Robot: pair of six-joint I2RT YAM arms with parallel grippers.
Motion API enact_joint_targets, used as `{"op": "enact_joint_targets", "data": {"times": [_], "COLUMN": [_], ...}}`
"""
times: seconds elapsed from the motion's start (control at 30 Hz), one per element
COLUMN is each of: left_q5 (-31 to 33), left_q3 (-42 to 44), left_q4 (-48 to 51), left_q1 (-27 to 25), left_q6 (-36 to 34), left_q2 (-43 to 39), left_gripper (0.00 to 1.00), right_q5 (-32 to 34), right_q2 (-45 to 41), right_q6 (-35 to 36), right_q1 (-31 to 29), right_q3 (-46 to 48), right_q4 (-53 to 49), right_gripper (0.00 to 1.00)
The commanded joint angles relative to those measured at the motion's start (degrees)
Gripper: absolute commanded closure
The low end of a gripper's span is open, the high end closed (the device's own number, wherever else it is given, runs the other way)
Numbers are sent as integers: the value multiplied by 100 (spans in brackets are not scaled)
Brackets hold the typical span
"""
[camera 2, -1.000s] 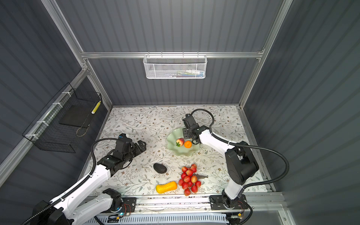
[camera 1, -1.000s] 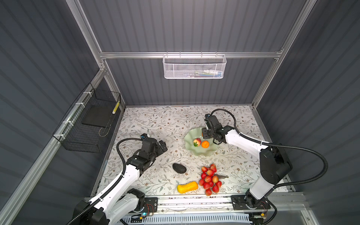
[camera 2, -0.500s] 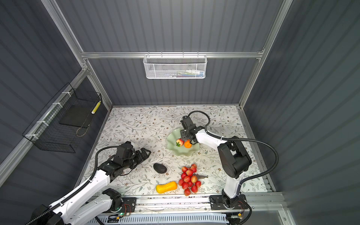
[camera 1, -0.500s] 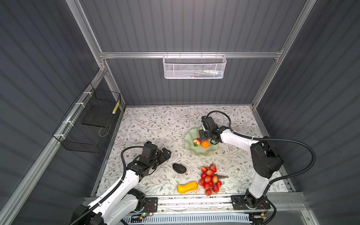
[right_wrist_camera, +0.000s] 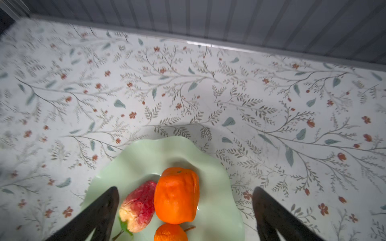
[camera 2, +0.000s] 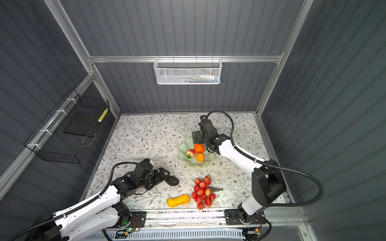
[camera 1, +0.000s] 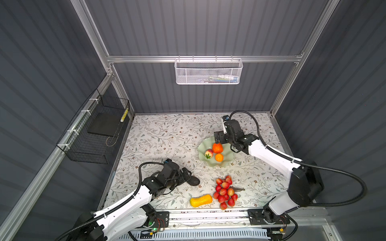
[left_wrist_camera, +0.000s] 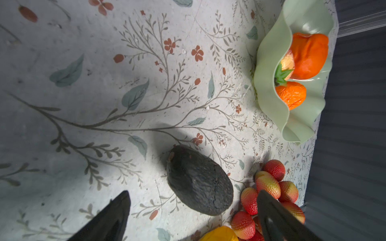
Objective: Place and organize the fake fruits in the fruit bowl
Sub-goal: 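Grasp the dark avocado with the left gripper while the right gripper withdraws, then carry the avocado into the bowl with the left gripper and release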
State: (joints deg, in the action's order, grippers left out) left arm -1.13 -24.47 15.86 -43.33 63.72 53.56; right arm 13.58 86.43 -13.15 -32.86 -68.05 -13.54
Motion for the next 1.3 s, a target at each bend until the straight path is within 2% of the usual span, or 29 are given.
{"op": "enact_joint_targets", "data": {"times": [0.0,0.2,0.3,0.5,0.73,0.83,0.97,1.1,1.27], "left_q5": [131,302,240,184,185,236,309,375,105], "left_q3": [-187,-263,-403,-663,-873,-1246,-2458,-3870,-4949], "left_q4": [-144,-525,-809,-1039,-1144,-990,-320,371,358], "left_q1": [-182,-456,-512,-723,-729,-722,-714,-704,-644], "left_q6": [151,238,182,159,-116,-526,-1795,-2977,-3428], "left_q2": [380,867,1314,2069,2245,2171,2298,2965,4151], "left_gripper": [6,8,12,35,58,64,66,67,67], "right_q5": [120,77,134,206,207,188,165,67,-15], "right_q2": [-457,-1373,-1658,-1931,-2086,-2086,-2185,-2406,-2708], "right_q6": [-182,-379,-464,-505,-540,-575,-619,-704,-797], "right_q1": [32,44,57,121,178,201,243,335,449], "right_q3": [332,809,1005,1261,1416,1436,1494,1571,1646], "right_q4": [9,-70,-110,-165,-99,-83,-49,-69,-195], "right_gripper": [1,1,1,1,1,1,1,1,1]}}
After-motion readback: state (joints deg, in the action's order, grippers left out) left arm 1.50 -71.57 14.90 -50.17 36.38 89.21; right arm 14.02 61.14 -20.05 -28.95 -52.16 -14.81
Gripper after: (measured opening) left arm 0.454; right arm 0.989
